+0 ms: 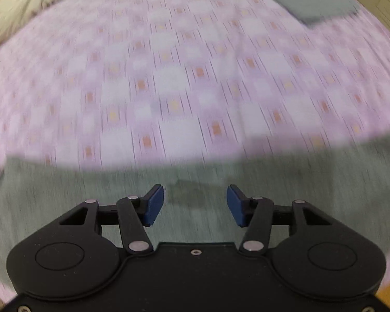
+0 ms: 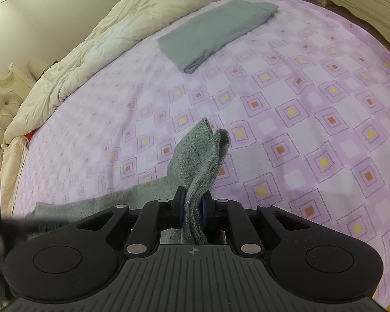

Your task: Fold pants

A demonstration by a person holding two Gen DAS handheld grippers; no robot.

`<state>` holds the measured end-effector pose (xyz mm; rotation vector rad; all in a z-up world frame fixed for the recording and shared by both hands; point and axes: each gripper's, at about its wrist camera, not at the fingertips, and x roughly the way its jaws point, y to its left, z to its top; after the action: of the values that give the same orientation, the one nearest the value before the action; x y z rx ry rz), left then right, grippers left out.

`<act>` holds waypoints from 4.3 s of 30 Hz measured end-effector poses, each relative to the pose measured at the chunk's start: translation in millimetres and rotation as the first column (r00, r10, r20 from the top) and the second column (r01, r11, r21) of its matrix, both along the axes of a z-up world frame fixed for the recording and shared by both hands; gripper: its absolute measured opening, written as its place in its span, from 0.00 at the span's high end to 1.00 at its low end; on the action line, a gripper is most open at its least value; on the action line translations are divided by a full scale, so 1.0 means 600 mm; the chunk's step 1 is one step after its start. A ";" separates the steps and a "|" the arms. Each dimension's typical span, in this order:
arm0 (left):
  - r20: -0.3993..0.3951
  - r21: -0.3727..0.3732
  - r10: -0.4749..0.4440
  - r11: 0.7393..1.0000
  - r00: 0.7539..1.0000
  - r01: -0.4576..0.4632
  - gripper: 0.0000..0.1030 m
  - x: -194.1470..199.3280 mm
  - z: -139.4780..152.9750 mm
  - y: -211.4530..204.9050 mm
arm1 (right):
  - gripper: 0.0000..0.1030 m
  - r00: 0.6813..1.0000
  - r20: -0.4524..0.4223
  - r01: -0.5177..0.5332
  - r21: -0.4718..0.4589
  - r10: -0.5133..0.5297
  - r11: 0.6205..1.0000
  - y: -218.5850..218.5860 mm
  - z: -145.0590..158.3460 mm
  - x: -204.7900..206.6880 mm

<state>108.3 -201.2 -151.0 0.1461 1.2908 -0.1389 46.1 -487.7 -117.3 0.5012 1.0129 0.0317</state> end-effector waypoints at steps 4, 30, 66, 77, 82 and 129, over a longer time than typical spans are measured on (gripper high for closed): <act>-0.096 0.016 -0.051 0.998 0.994 0.052 0.43 -0.072 -0.038 -0.006 | 0.88 1.000 -0.011 0.005 -0.005 -0.005 1.000 0.001 0.001 0.003; -0.020 -0.086 0.023 0.996 1.000 -0.025 0.43 -0.073 0.020 0.360 | 0.91 0.981 0.143 -0.109 -0.134 0.128 0.985 0.438 0.168 0.019; -0.120 -0.314 -0.057 0.949 0.991 0.017 0.26 -0.021 -0.058 0.148 | 0.86 0.956 -0.105 -0.293 -0.364 0.274 0.884 0.308 0.009 -0.040; -0.163 -0.442 -0.011 0.895 0.987 -0.063 0.36 -0.003 -0.060 0.118 | 0.86 0.955 -0.108 -0.297 -0.328 0.277 0.897 0.264 -0.007 -0.038; -0.142 -0.401 0.034 0.912 0.989 -0.089 0.87 -0.013 -0.040 0.140 | 0.86 0.965 -0.108 -0.263 -0.311 0.240 0.914 0.258 -0.009 -0.045; -0.115 -0.148 0.186 0.968 0.976 -0.202 0.81 -0.030 -0.057 0.270 | 0.86 0.743 -0.065 -0.661 -0.226 0.666 0.715 0.395 -0.008 -0.097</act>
<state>90.0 -39.3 -185.0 -0.1256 1.3805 -0.0808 -11.9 -250.7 -121.8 -0.1105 1.1165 0.5610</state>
